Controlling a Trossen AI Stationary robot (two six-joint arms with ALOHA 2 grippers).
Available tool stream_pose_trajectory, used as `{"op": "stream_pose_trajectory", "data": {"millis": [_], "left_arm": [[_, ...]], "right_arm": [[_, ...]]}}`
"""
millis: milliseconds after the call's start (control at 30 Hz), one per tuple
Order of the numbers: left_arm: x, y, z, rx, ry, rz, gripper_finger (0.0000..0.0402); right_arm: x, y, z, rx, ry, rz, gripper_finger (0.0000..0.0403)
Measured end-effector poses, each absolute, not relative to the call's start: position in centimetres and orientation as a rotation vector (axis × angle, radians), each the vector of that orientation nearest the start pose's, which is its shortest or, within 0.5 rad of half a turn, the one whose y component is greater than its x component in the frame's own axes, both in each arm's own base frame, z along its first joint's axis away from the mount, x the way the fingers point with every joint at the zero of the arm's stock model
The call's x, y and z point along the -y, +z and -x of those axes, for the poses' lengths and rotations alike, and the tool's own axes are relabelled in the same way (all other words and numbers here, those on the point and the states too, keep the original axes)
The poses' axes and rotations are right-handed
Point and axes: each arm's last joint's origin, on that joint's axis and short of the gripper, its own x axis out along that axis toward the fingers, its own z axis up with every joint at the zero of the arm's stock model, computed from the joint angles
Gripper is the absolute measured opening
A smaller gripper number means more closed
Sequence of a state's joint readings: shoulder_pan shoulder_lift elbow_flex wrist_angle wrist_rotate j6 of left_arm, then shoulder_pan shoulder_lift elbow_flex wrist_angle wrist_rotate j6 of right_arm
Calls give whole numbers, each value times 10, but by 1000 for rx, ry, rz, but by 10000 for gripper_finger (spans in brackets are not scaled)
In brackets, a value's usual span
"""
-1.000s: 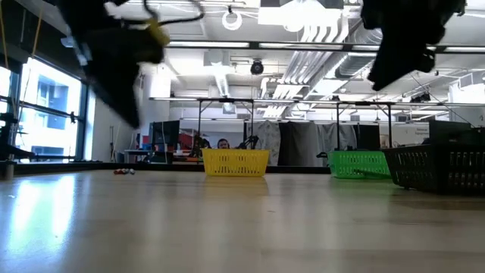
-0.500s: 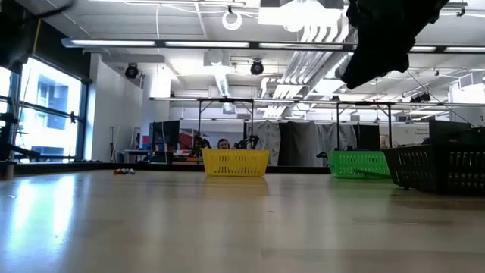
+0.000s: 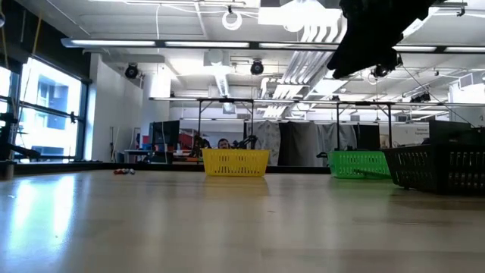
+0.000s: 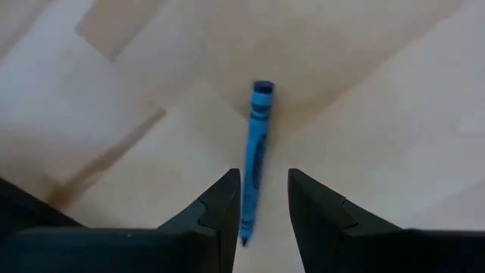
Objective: Sort crayons
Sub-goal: Put the blue crayon into the yellow basket
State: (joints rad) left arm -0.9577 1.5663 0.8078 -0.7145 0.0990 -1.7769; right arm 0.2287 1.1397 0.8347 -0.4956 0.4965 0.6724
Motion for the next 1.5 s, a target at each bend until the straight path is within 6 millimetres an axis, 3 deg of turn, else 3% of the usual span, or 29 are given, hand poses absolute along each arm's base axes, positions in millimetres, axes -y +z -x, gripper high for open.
{"op": "stream_pose_trajectory", "data": {"millis": [367,667,1000,1300,1500], "left_arm": [[209,125,-144,-1612,555,643,88],[205,125,-150,-1639,527,654,7],[195,132,-163,-1647,433,661,1],[187,143,-182,-1502,307,693,1],[170,144,-201,-1448,251,632,1]], "right_arm": [[-39,260,-224,-627,-473,-365,134],[-39,260,-224,-633,-461,-366,134],[-39,260,-224,-641,-449,-343,134],[-38,258,-222,-677,-451,-309,134],[-36,258,-221,-686,-450,-279,134]]}}
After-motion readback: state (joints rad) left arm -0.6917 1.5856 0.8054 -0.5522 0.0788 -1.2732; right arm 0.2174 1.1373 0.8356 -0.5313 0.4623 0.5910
